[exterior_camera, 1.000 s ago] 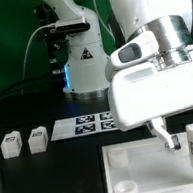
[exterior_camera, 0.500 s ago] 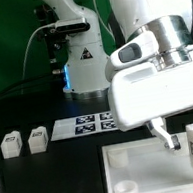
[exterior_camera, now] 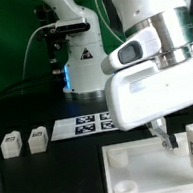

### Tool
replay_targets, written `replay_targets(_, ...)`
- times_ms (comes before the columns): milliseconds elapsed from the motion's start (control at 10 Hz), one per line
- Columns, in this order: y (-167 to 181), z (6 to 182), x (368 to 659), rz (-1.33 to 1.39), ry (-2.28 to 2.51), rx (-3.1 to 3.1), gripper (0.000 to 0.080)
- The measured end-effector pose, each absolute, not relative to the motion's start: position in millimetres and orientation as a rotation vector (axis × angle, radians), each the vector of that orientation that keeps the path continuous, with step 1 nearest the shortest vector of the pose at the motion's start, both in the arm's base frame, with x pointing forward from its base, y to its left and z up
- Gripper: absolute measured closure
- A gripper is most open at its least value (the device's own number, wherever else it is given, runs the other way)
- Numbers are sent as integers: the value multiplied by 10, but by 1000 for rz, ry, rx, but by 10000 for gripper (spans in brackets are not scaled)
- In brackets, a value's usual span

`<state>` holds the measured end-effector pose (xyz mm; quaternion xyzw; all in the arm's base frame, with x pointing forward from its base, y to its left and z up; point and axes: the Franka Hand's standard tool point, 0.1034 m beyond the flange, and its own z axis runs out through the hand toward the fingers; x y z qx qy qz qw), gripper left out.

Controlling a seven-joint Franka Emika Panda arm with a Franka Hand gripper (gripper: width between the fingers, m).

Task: Assemble one leg

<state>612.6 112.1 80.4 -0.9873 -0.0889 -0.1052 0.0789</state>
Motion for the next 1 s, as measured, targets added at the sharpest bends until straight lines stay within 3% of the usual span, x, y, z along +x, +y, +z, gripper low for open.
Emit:
replay_targets(200, 1177, 833, 6120, 41, -261, -2962, 151)
replay_targets(400, 1227, 855, 6155, 207, -278, -2953, 151)
replay_targets(1000, 1284, 904, 6293, 128, -273, -2960, 151)
